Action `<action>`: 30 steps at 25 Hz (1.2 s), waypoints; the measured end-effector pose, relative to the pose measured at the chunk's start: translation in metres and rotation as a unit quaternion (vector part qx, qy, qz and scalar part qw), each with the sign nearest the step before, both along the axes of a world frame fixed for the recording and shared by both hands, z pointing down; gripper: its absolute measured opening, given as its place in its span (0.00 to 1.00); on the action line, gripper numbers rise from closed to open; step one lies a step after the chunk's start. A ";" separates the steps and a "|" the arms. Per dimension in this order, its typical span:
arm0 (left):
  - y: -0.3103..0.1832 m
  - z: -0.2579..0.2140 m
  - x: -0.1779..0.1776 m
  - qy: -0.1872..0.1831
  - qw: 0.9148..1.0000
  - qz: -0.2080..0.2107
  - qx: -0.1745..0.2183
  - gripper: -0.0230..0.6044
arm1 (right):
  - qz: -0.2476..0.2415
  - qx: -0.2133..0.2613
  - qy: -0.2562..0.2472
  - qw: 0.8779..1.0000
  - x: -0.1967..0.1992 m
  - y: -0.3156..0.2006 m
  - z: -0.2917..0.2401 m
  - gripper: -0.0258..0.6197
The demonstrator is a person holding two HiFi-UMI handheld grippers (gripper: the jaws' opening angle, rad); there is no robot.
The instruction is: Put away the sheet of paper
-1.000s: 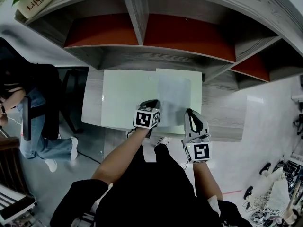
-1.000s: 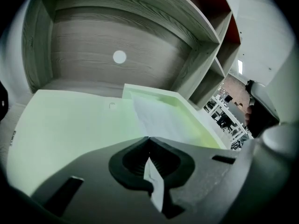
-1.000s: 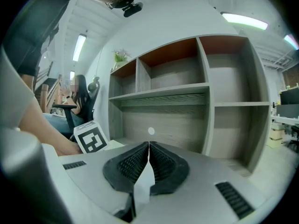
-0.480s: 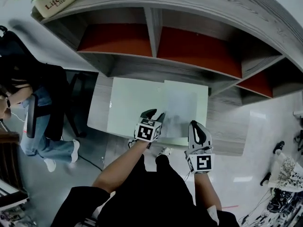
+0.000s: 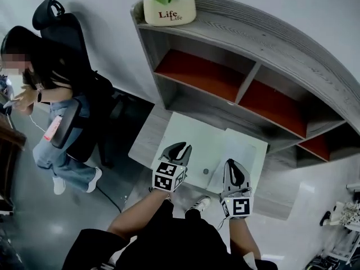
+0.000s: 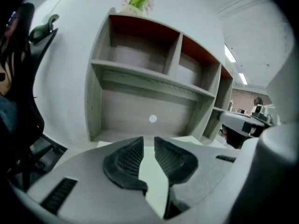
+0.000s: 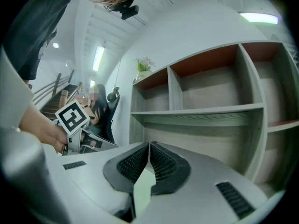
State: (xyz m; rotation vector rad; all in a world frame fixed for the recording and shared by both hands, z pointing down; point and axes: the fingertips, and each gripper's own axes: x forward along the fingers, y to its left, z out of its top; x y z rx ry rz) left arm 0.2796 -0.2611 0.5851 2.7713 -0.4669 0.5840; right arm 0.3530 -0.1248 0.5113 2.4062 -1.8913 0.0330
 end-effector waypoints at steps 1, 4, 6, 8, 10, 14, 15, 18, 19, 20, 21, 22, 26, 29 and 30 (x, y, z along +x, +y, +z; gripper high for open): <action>-0.004 -0.014 -0.006 0.019 1.000 -0.007 0.005 0.14 | -0.008 0.008 0.005 1.000 -0.006 -0.008 -0.009 0.08; -0.011 -0.055 -0.018 0.078 0.997 -0.009 0.021 0.06 | -0.028 0.032 0.021 0.999 -0.020 -0.029 -0.038 0.08; -0.010 -0.082 -0.023 0.120 0.992 0.004 0.037 0.05 | -0.035 0.048 0.032 0.998 -0.028 -0.040 -0.056 0.08; -0.007 -0.108 -0.030 0.157 0.986 0.016 0.058 0.05 | -0.042 0.061 0.039 0.997 -0.036 -0.048 -0.072 0.08; -0.002 -0.128 -0.039 0.178 0.981 0.024 0.080 0.05 | -0.048 0.068 0.043 0.996 -0.045 -0.052 -0.085 0.08; 0.003 -0.155 -0.046 0.200 0.973 0.035 0.109 0.05 | -0.046 0.085 0.058 0.994 -0.051 -0.054 -0.113 0.08; 0.002 -0.159 -0.047 0.202 0.972 0.037 0.113 0.05 | -0.045 0.088 0.062 0.993 -0.052 -0.055 -0.118 0.08; -0.003 -0.170 -0.047 0.209 0.969 0.040 0.124 0.05 | -0.038 0.097 0.074 0.992 -0.053 -0.059 -0.132 0.08; -0.003 -0.173 -0.047 0.211 0.968 0.040 0.127 0.05 | -0.035 0.100 0.078 0.991 -0.052 -0.059 -0.135 0.08; -0.004 -0.175 -0.047 0.213 0.968 0.041 0.129 0.05 | -0.032 0.102 0.081 0.991 -0.052 -0.060 -0.139 0.08; -0.004 -0.177 -0.048 0.216 0.967 0.041 0.131 0.05 | -0.029 0.104 0.083 0.991 -0.052 -0.060 -0.141 0.08; -0.004 -0.179 -0.048 0.218 0.966 0.042 0.133 0.05 | -0.028 0.105 0.086 0.990 -0.053 -0.060 -0.144 0.08; -0.004 -0.184 -0.049 0.224 0.964 0.045 0.139 0.05 | -0.024 0.106 0.092 0.990 -0.055 -0.063 -0.150 0.08; -0.003 -0.186 -0.049 0.226 0.963 0.047 0.139 0.05 | -0.022 0.106 0.093 0.990 -0.056 -0.064 -0.151 0.08; -0.003 -0.186 -0.049 0.226 0.963 0.049 0.139 0.05 | -0.023 0.106 0.094 0.990 -0.057 -0.064 -0.151 0.08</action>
